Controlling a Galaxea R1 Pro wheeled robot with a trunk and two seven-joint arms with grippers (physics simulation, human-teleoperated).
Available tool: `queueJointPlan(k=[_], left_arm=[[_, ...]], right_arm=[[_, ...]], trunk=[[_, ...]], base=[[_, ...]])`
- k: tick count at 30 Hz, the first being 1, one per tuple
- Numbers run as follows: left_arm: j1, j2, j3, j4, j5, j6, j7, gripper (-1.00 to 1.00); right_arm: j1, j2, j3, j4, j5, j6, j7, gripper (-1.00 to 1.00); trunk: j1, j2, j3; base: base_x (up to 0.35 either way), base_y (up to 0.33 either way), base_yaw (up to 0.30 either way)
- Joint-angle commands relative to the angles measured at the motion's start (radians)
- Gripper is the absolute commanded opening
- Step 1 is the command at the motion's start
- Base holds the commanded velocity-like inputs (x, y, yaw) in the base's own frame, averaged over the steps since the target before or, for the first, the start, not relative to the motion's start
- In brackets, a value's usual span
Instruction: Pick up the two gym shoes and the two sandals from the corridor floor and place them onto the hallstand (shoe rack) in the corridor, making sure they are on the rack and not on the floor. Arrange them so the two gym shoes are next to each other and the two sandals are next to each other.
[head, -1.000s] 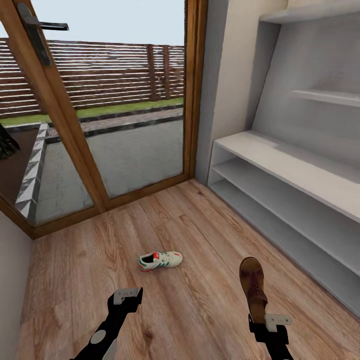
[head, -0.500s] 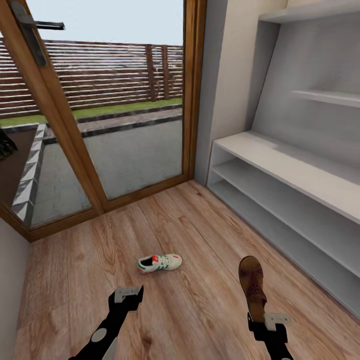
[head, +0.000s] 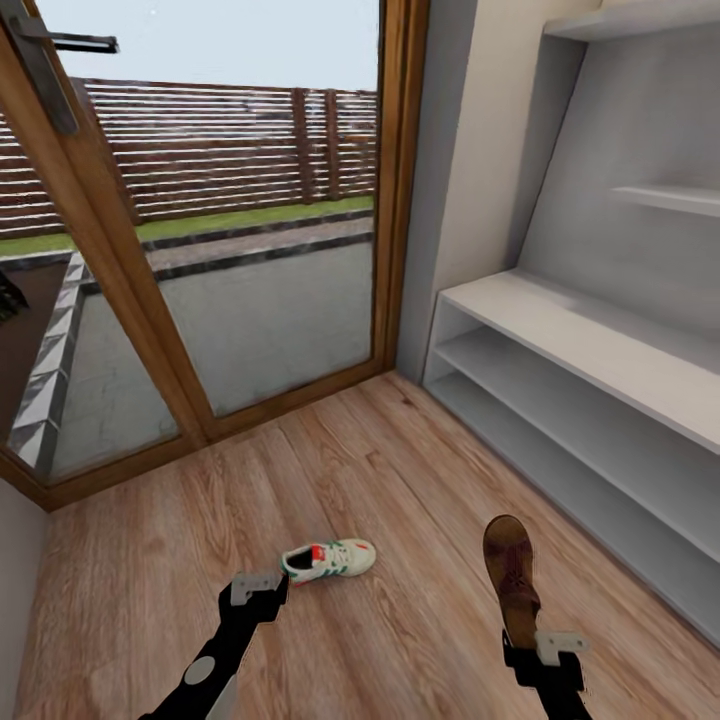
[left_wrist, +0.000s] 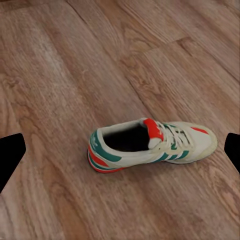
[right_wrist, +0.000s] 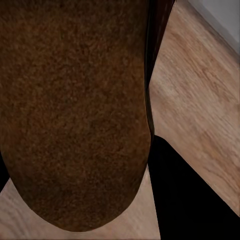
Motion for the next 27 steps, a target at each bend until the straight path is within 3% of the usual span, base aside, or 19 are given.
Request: queueJointPlan(k=[1,8,27], left_arm=[[-0.001,0.001,-0.004,0.0,0.011,-0.004,-0.001,1.0],[0.0,0.004,-0.001,0.009,0.01,-0.005,-0.001,1.0],[-0.001,0.011,-0.001,-0.003,0.007,-0.003,-0.002,1.0]], right_arm=[[-0.001,-0.001,0.008,0.007,-0.013,-0.003,-0.006,-1.0],[-0.001,0.0,0.007,0.024,-0.014,-0.003,-0.006,-1.0],[-0.001,0.003,0.009,0.005,-0.012,0.002,0.002,-1.0]], trunk=[[0.0,0.0,-0.001],[0.0,0.0,-0.001],[0.0,0.0,0.007]], base=[[0.286,0.22,0.0],[0.202,0.184,0.0],[0.005,0.048,-0.104]])
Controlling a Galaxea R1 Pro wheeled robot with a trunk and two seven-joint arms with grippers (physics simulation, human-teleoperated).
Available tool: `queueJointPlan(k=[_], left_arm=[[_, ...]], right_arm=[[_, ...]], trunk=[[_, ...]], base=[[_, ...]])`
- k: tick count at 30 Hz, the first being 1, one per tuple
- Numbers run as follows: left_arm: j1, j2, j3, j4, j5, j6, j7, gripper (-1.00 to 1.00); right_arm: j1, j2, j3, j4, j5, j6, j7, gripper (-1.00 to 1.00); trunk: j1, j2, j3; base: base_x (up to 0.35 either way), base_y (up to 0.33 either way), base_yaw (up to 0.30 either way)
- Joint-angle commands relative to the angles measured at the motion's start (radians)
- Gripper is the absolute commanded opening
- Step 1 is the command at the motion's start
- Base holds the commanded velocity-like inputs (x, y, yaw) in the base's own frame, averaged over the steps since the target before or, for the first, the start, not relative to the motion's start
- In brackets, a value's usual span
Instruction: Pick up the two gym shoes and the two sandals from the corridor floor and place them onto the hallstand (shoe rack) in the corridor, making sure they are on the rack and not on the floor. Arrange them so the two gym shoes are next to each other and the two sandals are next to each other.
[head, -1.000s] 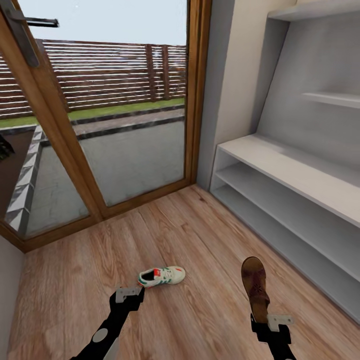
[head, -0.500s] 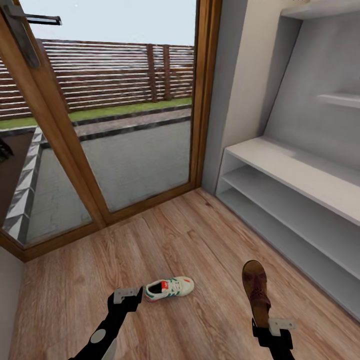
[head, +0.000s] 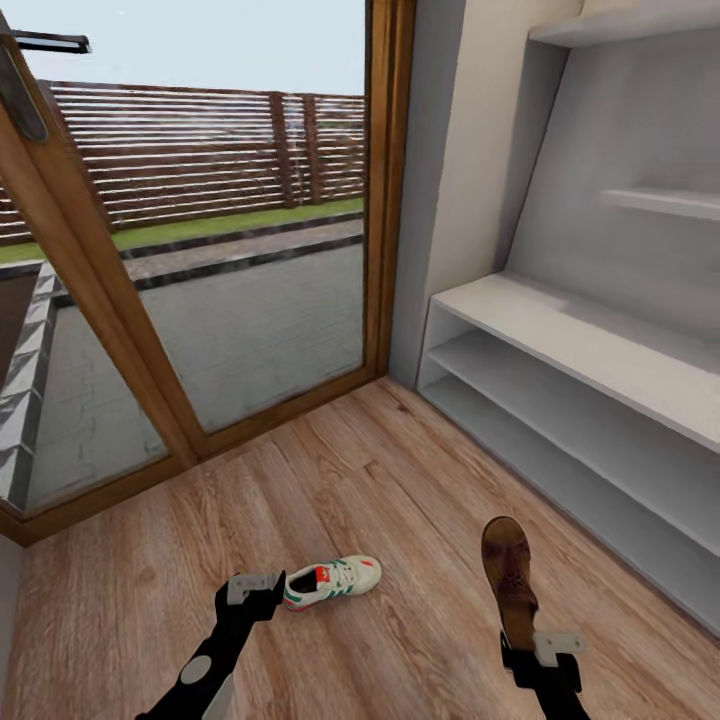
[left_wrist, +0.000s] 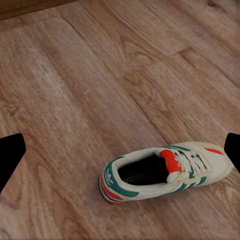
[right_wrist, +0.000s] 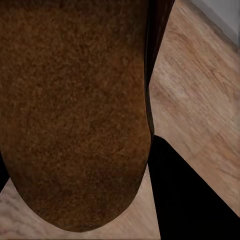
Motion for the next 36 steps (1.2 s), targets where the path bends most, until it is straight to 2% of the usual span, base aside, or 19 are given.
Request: queueJointPlan(k=[1,4,6,8,9,10,13,14,15,16,17,19,22,23,24,28,30,36], left_arm=[[-0.001,0.002,-0.003,0.0,0.007,-0.002,-0.002,1.0],[-0.006,0.028,-0.003,0.0,-0.008,0.001,-0.006,1.0],[-0.01,0.056,-0.005,-0.001,-0.013,0.005,-0.009,1.0],[-0.013,0.082,-0.008,0.0,-0.015,0.007,-0.012,1.0],[-0.013,0.095,-0.01,0.0,-0.016,0.007,-0.018,1.0],[-0.012,0.107,-0.012,0.002,-0.018,0.008,-0.036,1.0],[-0.01,0.115,-0.016,0.007,-0.032,0.008,-0.08,1.0],[-0.011,0.117,-0.018,0.01,-0.05,0.009,-0.102,1.0],[-0.011,0.116,-0.021,0.013,-0.102,0.011,-0.13,1.0],[-0.011,0.115,-0.021,0.014,-0.139,0.013,-0.142,1.0],[-0.01,0.114,-0.022,0.015,-0.176,0.014,-0.149,1.0],[-0.01,0.111,-0.024,0.015,-0.224,0.017,-0.156,1.0],[-0.009,0.107,-0.024,0.016,-0.269,0.026,-0.159,1.0],[-0.008,0.106,-0.023,0.015,-0.281,0.029,-0.16,1.0],[-0.005,0.104,-0.017,0.013,-0.301,0.035,-0.153,1.0],[-0.004,0.103,-0.016,0.007,-0.304,0.036,-0.15,1.0],[0.008,0.112,-0.025,-0.005,-0.295,0.032,-0.149,1.0],[0.015,0.113,-0.027,-0.023,-0.301,0.033,-0.15,1.0]], right_arm=[[0.0,-0.003,0.009,-0.022,-0.012,-0.002,-0.004,-1.0],[-0.003,-0.015,0.01,-0.131,0.019,0.009,0.007,-1.0],[-0.005,-0.023,0.01,-0.216,0.061,0.039,0.034,-1.0],[-0.008,-0.026,0.009,-0.312,0.11,0.102,0.077,-1.0],[-0.01,-0.028,0.009,-0.377,0.139,0.163,0.113,-1.0],[-0.011,-0.029,0.007,-0.468,0.167,0.265,0.177,-1.0],[-0.013,-0.03,0.004,-0.578,0.186,0.394,0.292,-1.0],[-0.013,-0.03,0.003,-0.626,0.191,0.444,0.353,-1.0],[-0.014,-0.036,0.0,-0.684,0.195,0.504,0.458,-1.0],[-0.014,-0.042,-0.002,-0.707,0.197,0.529,0.519,-1.0],[-0.014,-0.051,-0.009,-0.722,0.198,0.546,0.571,-1.0],[-0.014,-0.067,-0.033,-0.735,0.197,0.56,0.634,-1.0],[-0.014,-0.081,-0.089,-0.743,0.195,0.571,0.693,-1.0],[-0.014,-0.085,-0.118,-0.745,0.194,0.574,0.709,-1.0],[-0.014,-0.09,-0.183,-0.744,0.196,0.578,0.734,-1.0],[-0.013,-0.091,-0.194,-0.746,0.199,0.579,0.739,-1.0],[-0.014,-0.08,-0.202,-0.745,0.198,0.578,0.741,-1.0],[-0.015,-0.074,-0.201,-0.75,0.199,0.577,0.741,-1.0]], trunk=[[0.0,0.0,-0.001],[0.0,0.0,-0.001],[0.0,0.0,-0.001],[0.0,0.0,-0.001],[0.0,0.0,-0.001],[0.0,0.0,-0.001],[0.0,0.0,-0.001],[0.0,0.0,-0.001],[0.0,0.0,-0.001],[0.0,0.0,-0.001],[0.0,0.0,-0.001],[0.0,0.0,-0.001],[0.0,0.0,-0.001],[0.0,0.0,-0.001],[0.0,0.0,-0.001],[0.0,0.0,-0.001],[0.0,0.0,-0.001],[0.0,0.0,-0.001]], base=[[0.0,0.004,-0.005],[0.0,0.002,-0.002],[0.0,0.0,-0.001],[0.0,0.0,0.0],[0.0,0.0,0.0],[0.0,0.0,0.0],[0.0,0.0,0.0],[0.0,0.0,0.0],[0.0,0.0,0.0],[0.0,0.0,0.0],[0.0,0.0,0.0],[0.0,0.0,0.0],[0.0,0.0,0.0],[0.0,0.0,0.0],[0.0,0.0,0.0],[0.0,0.0,0.0],[0.0,0.0,0.0],[0.0,0.0,0.0]])
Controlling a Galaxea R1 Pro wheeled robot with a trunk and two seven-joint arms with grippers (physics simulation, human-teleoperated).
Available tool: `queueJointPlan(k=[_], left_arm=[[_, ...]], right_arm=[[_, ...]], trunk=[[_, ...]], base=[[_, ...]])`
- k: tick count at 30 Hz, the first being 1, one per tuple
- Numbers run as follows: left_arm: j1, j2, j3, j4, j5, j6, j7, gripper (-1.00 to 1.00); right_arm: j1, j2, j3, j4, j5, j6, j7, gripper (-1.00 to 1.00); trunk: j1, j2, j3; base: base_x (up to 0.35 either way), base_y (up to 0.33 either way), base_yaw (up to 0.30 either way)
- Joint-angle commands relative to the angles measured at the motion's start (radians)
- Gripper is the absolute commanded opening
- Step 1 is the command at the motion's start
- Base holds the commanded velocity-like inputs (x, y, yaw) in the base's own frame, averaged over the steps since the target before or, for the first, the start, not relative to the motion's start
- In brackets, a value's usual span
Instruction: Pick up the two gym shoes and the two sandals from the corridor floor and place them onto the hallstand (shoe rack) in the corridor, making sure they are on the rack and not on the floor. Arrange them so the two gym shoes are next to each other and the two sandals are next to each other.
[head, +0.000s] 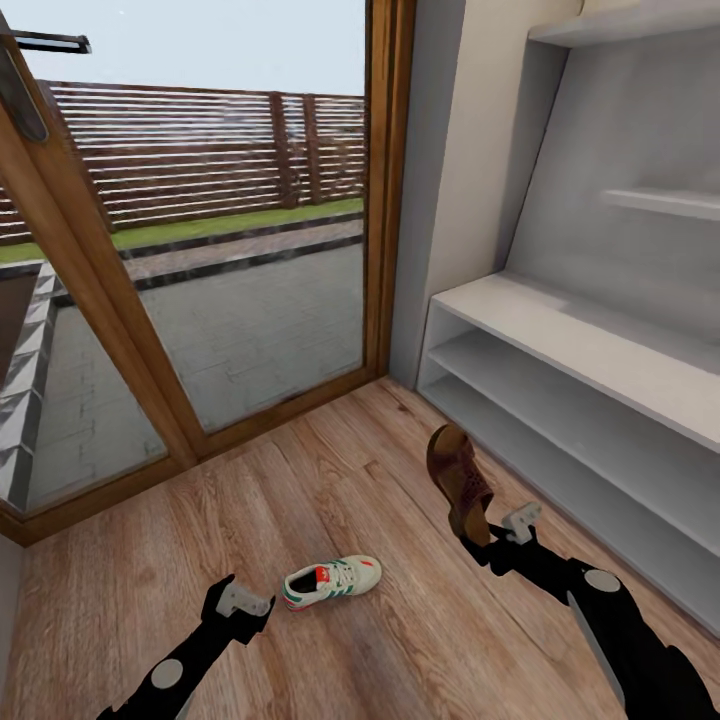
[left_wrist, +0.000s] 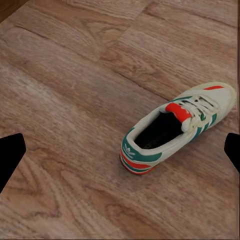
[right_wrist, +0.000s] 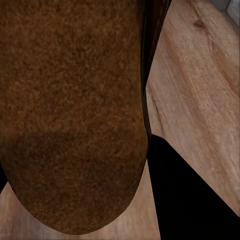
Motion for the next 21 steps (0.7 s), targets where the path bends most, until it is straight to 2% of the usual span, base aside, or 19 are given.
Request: queueJointPlan(k=[1,7,13,21], left_arm=[[0.005,-0.001,-0.003,0.006,-0.013,-0.003,0.001,1.0],[0.015,-0.004,-0.011,0.04,-0.026,-0.006,-0.002,1.0],[0.013,-0.002,-0.011,0.074,-0.06,-0.003,-0.004,1.0],[-0.032,-0.008,-0.01,0.119,-0.105,0.027,-0.029,1.0]], right_arm=[[-0.001,-0.001,-0.001,-0.007,0.003,0.006,0.005,-1.0],[-0.001,-0.003,0.002,-0.041,0.005,0.006,0.005,-1.0],[-0.001,-0.004,0.005,-0.075,0.004,0.007,0.006,-1.0],[-0.001,-0.004,0.001,-0.079,0.004,0.009,0.052,-1.0]], trunk=[[0.0,0.0,-0.001],[0.0,0.0,-0.001],[0.0,0.0,-0.001],[0.0,0.0,-0.001]], base=[[0.0,0.0,0.0],[0.0,0.0,0.0],[0.0,0.0,0.0],[0.0,0.0,0.0]])
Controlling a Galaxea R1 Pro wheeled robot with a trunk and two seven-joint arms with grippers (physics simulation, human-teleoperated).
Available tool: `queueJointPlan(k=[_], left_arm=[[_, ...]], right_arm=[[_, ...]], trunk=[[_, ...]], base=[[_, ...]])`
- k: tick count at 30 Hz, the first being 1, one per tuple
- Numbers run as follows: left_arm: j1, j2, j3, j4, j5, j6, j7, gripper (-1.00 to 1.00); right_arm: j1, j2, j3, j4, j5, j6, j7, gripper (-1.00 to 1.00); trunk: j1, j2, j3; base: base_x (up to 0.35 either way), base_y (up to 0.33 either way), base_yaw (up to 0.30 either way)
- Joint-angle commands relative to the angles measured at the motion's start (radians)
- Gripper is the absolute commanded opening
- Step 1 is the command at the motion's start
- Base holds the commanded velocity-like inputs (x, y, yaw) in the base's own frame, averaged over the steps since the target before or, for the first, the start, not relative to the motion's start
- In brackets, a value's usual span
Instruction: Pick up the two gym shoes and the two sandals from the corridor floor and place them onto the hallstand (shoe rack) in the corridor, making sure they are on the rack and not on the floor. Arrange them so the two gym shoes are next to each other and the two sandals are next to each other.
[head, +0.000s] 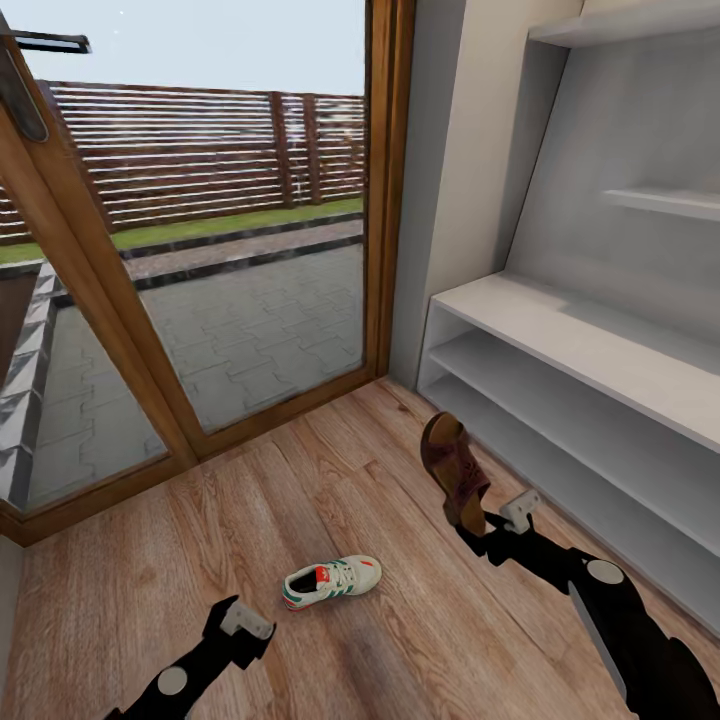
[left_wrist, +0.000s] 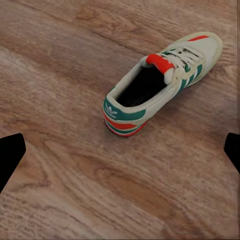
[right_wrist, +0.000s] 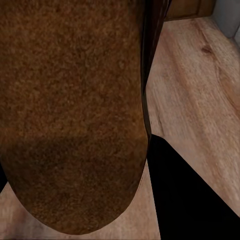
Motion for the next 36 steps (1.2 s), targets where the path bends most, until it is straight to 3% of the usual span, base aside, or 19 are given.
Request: queueJointPlan(k=[1,11,12,14,19,36], left_arm=[[-0.006,0.0,-0.001,0.006,-0.016,0.001,-0.004,1.0],[-0.063,0.0,-0.003,0.022,-0.072,0.057,-0.06,1.0],[-0.228,0.002,-0.003,0.022,-0.322,0.222,-0.204,1.0],[-0.232,0.005,0.0,0.022,-0.345,0.227,-0.211,1.0],[-0.236,0.004,0.002,0.021,-0.367,0.232,-0.217,1.0],[-0.237,-0.001,0.004,0.021,-0.364,0.233,-0.217,1.0]], right_arm=[[0.0,0.0,-0.004,-0.002,0.004,0.007,0.012,-1.0],[0.0,-0.001,-0.007,-0.006,0.003,0.009,0.085,-1.0],[0.0,-0.001,-0.008,-0.006,0.003,0.009,0.195,-1.0],[0.0,-0.001,-0.008,-0.005,0.004,0.009,0.197,-1.0],[0.0,-0.001,-0.008,-0.005,0.003,0.009,0.2,-1.0],[0.0,-0.001,-0.008,-0.009,0.002,0.01,0.201,-1.0]], trunk=[[0.0,0.0,-0.001],[0.0,0.0,-0.001],[0.0,0.0,-0.001],[0.0,0.0,-0.001],[0.0,0.0,-0.001],[0.0,0.0,-0.001]], base=[[0.0,0.0,0.0],[0.0,0.0,0.0],[0.0,0.0,0.0],[0.0,0.0,0.0],[0.01,0.0,0.0],[0.113,0.0,0.0]])
